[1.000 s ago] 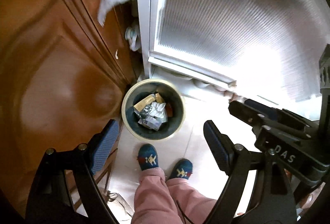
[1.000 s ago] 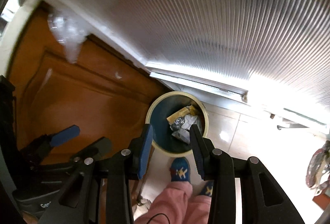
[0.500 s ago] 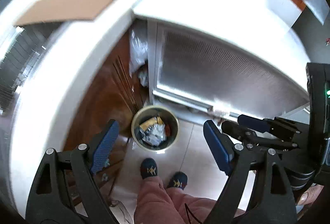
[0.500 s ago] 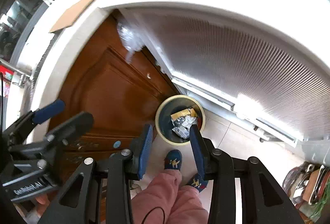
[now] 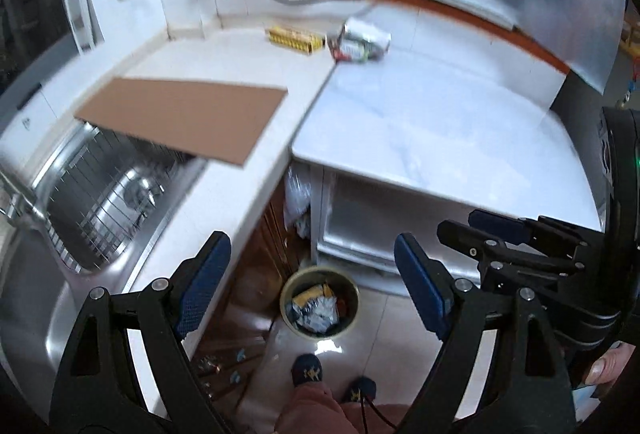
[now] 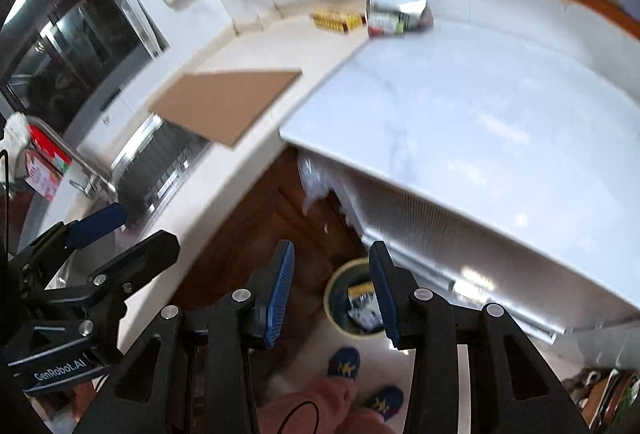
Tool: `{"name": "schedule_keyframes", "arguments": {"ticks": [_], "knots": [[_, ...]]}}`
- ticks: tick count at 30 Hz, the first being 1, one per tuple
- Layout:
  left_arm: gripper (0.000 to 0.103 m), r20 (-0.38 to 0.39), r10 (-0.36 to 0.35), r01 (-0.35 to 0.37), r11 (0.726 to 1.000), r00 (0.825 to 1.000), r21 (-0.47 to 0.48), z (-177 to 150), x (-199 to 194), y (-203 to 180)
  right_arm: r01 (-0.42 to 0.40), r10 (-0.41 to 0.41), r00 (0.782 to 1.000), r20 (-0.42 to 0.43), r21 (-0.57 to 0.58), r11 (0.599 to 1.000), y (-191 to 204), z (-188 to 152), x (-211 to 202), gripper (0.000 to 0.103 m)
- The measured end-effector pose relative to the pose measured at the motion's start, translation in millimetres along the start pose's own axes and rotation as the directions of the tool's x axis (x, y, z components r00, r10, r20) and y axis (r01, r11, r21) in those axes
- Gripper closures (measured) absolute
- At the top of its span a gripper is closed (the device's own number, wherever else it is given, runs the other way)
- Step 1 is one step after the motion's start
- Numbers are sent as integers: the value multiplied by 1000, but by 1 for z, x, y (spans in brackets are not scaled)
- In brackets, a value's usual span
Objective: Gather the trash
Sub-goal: 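Raise both tools back up toward the counter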
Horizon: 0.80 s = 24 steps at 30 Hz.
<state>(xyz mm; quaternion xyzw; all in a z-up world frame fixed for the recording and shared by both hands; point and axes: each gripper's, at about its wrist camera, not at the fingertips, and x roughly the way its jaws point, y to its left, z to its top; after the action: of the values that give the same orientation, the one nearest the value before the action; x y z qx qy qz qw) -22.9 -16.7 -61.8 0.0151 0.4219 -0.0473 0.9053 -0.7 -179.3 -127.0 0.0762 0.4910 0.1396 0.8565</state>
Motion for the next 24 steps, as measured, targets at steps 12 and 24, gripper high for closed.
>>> {"name": "schedule_keyframes", "arguments": {"ticks": [12, 24], "knots": [[21, 106, 13, -11, 1000, 994, -18, 61, -50, 20, 6, -5, 989, 149, -5, 1000, 2, 61, -48, 56], [21, 124, -45, 45, 999, 991, -1, 142, -13, 53, 56, -71, 960, 270, 66, 996, 2, 148, -60, 46]]}}
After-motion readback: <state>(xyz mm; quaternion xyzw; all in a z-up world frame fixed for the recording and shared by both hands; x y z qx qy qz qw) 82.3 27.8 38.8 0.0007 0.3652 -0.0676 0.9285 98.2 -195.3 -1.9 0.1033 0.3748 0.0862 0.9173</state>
